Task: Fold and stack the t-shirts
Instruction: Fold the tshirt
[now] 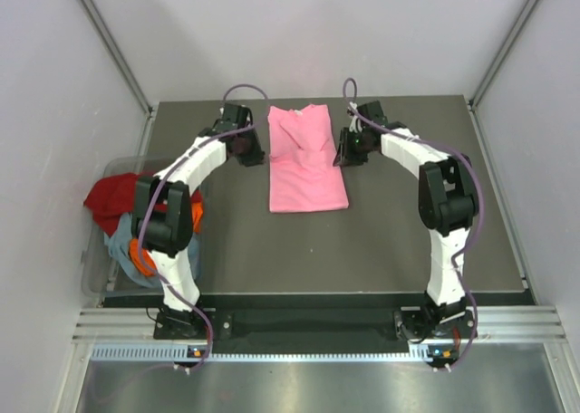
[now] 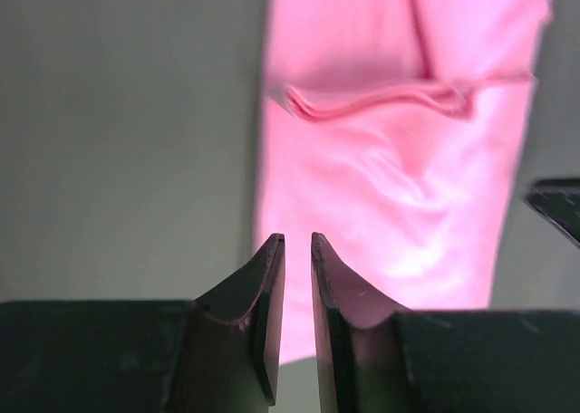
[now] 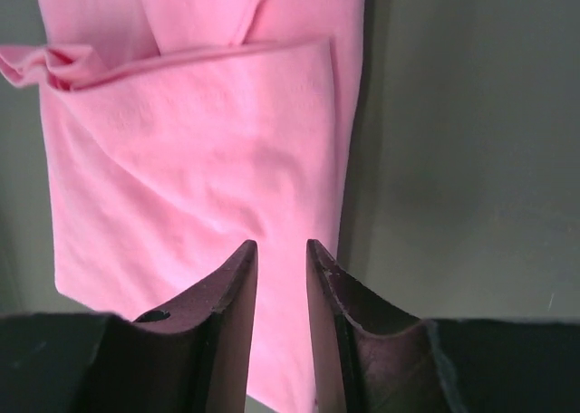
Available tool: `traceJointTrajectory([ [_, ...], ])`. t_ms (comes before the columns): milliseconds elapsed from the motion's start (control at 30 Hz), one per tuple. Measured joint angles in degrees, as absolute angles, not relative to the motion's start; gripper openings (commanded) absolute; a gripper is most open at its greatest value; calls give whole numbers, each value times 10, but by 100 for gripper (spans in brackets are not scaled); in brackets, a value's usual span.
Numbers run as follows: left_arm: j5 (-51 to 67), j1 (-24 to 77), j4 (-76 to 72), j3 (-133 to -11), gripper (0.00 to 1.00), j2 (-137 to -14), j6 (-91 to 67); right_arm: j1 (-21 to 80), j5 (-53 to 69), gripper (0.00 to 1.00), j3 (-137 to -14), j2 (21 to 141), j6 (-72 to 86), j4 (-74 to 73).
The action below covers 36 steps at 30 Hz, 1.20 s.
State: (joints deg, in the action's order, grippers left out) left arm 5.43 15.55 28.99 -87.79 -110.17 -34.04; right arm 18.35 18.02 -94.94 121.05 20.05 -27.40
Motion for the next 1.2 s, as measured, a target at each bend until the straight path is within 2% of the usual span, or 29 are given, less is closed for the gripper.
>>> traceJointTrajectory([
  [300, 148, 189, 235, -729, 24, -1064, -344, 190, 185, 33, -825, 1133, 181, -285],
  [467, 153, 194, 231, -653, 30, -1059, -346, 190, 183, 34, -767, 1083, 166, -289],
  [767, 162, 195, 204, -614, 33, -1020, -345, 190, 208, 35, -691, 1065, 149, -265],
  [900, 162, 196, 203, -610, 33, -1020, -344, 190, 218, 32, -679, 1065, 145, -252],
  [1000, 161, 196, 202, -609, 28, -1020, -342, 190, 224, 27, -671, 1065, 145, -240],
  [1033, 161, 196, 201, -608, 16, -1020, -341, 190, 226, 23, -666, 1065, 145, -236],
  [1067, 161, 196, 201, -607, 10, -1020, -341, 190, 228, 18, -661, 1065, 146, -233],
  [1100, 163, 196, 200, -605, 2, -1020, -339, 190, 230, 5, -656, 1065, 145, -231],
  [1133, 167, 196, 198, -603, 0, -1020, -339, 190, 232, 0, -651, 1065, 144, -230],
  [1200, 173, 196, 193, -598, 0, -1020, -338, 190, 238, 0, -642, 1063, 150, -221],
])
